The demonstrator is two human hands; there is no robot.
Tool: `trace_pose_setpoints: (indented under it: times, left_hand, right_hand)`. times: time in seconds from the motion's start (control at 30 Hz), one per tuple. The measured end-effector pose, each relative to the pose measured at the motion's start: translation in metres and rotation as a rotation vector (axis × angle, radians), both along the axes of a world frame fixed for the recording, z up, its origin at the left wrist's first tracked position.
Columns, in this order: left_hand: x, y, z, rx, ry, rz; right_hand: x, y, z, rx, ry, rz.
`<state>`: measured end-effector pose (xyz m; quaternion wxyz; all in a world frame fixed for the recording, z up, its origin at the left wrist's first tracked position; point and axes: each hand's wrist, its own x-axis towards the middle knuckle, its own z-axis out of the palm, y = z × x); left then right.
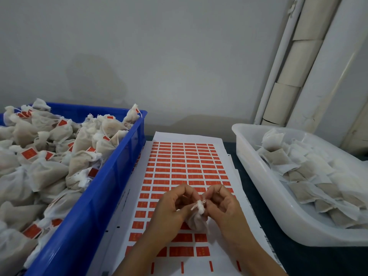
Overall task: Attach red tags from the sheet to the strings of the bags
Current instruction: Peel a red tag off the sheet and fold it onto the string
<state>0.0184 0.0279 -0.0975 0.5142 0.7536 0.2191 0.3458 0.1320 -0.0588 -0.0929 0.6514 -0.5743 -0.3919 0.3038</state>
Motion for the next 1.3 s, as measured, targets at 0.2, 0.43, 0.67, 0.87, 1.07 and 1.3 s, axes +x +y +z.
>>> trace_pose_setpoints:
  times: [0.2,0.43,0.67,0.87,1.07,1.3]
  left_hand:
    - [-0.001,0.000,0.000,-0.059,-0.002,-0.002]
    - [0.000,0.002,-0.001,-0.080,0.006,0.019]
    - [0.000,0.001,0.002,-0.097,-0.005,0.010]
    - [0.000,-0.006,-0.004,0.052,0.047,-0.035]
    - [0.006,-0.009,-0.007,0.226,0.066,0.082]
    - [0.003,-0.012,-0.005,0.199,0.043,0.079]
  right_hand:
    - [0.010,-0.002,0.000,0.040,0.154,0.175]
    - [0.019,-0.004,0.000,-0.097,-0.854,0.037]
    - [0.023,-0.004,-0.001,0.031,-1.230,-0.117]
    - [0.019,-0.004,-0.007,-0.007,-1.020,-0.180]
    - [0.015,-0.007,-0.003,0.009,-1.124,-0.231]
    - [0.014,-0.008,0.003,0.063,-1.212,-0.273]
